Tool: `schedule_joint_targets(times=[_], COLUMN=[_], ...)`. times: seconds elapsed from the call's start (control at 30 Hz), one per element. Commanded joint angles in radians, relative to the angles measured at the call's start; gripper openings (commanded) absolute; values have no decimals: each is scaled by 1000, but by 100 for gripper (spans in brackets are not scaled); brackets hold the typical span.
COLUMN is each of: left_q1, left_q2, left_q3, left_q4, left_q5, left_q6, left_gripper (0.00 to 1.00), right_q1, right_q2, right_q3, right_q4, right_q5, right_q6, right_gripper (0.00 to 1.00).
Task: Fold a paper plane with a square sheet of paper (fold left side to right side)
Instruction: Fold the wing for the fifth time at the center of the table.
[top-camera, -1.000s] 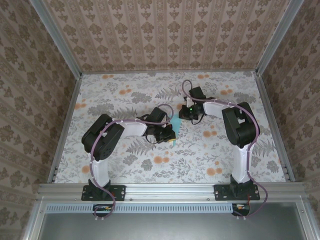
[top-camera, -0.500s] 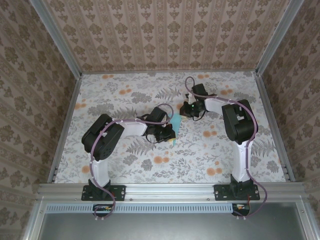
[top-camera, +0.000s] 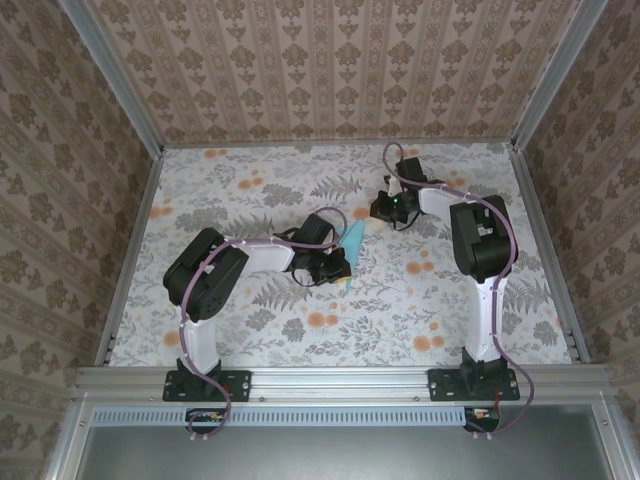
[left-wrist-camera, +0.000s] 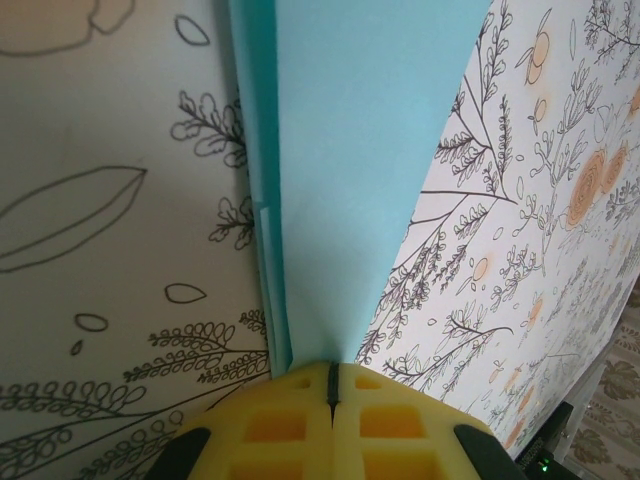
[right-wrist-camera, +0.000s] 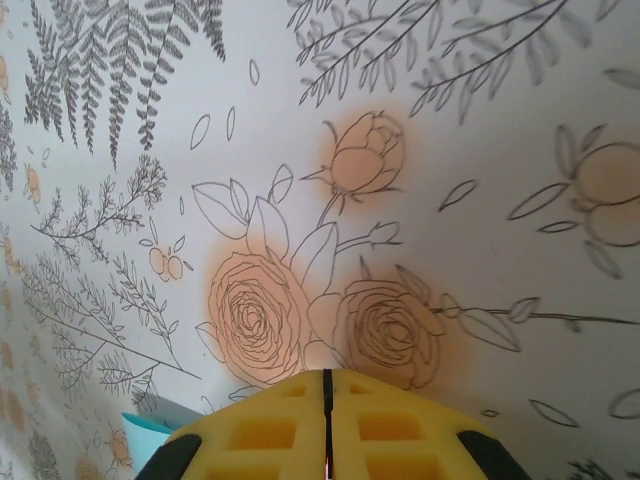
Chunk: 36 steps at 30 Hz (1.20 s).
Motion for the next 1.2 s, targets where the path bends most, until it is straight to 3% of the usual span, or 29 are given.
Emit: schedule_joint_targets(times=[0.0, 0.2, 0.37, 0.93, 1.17], left_q1=[-5, -6, -6, -8, -20], left_q2=[5, 0, -3, -135, -111], left_q3=[-21, -20, -16, 2, 16], left_q4=[-130, -130, -134, -71, -70], left_q5=[-56, -61, -62, -26, 68], left_q6=[21, 23, 27, 76, 53], left_gripper=[5, 5, 5, 13, 15], right_q1=[11, 70, 130, 169, 169], right_q2=[-117, -264, -271, -110, -108], right_q3=[-53, -261, -349, -305, -298], right_q4=[32, 121, 182, 37, 24], right_q5=[-11, -80, -115, -56, -52], right_q6=[18, 91, 168, 172, 163], right_gripper=[9, 9, 10, 9, 9])
